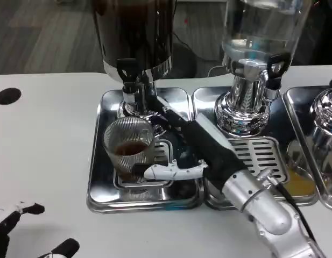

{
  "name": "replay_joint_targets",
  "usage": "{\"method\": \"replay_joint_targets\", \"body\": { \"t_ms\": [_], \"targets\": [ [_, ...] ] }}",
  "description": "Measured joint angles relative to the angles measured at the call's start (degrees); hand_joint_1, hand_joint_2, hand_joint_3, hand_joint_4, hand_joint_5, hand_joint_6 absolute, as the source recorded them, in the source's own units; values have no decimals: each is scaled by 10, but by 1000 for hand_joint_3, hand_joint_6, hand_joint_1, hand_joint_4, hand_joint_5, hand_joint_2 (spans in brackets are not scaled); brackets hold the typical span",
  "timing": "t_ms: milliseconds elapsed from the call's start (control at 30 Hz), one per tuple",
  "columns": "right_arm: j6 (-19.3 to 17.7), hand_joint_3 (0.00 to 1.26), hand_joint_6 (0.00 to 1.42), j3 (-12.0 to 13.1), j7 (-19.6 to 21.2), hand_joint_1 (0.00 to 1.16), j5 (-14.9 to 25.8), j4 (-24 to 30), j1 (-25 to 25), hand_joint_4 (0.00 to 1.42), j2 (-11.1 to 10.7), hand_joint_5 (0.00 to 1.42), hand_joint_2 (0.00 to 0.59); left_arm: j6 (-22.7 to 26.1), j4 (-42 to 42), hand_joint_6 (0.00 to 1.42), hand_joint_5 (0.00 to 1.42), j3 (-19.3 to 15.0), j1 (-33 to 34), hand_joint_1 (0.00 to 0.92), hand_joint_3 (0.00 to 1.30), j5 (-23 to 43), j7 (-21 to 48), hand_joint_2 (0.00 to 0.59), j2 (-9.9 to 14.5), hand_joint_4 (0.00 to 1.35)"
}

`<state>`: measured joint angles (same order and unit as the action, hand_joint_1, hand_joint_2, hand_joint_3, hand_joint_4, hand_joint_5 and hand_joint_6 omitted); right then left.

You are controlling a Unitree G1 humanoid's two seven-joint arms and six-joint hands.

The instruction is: Grasp the cup under the faucet to collect the drink, then remove the cup.

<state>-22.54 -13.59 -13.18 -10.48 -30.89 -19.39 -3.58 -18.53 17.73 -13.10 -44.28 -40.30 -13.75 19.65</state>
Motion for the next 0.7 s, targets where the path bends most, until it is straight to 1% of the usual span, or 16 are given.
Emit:
{"method": "replay_joint_targets", "body": {
  "t_ms": [100,167,300,500,600,700],
  "targets": [
    [-6,121,155,-6,3,808,-3,-31,-16,163,15,204,72,-4,-4,156,356,-2,0,0,420,3,0,79,1,306],
    [-16,139,166,-7,6,806,-3,-50,-31,181,19,224,79,-5,-8,156,359,-4,0,0,420,4,0,80,3,307],
    [-34,148,160,-4,10,812,0,-88,-50,184,30,229,74,-5,-15,161,362,-6,2,0,420,12,0,80,6,308],
    [-57,138,106,-3,12,822,6,-134,-66,138,37,220,75,-5,-20,167,363,-4,8,3,420,12,1,80,11,308],
    [-65,134,104,-3,13,824,6,-155,-73,135,40,220,75,-4,-20,170,372,-4,10,5,420,12,5,80,18,316],
    [-70,134,132,-3,16,841,5,-168,-76,160,41,239,76,-4,-20,171,373,-4,12,5,420,13,7,80,19,317]
  ]
}}
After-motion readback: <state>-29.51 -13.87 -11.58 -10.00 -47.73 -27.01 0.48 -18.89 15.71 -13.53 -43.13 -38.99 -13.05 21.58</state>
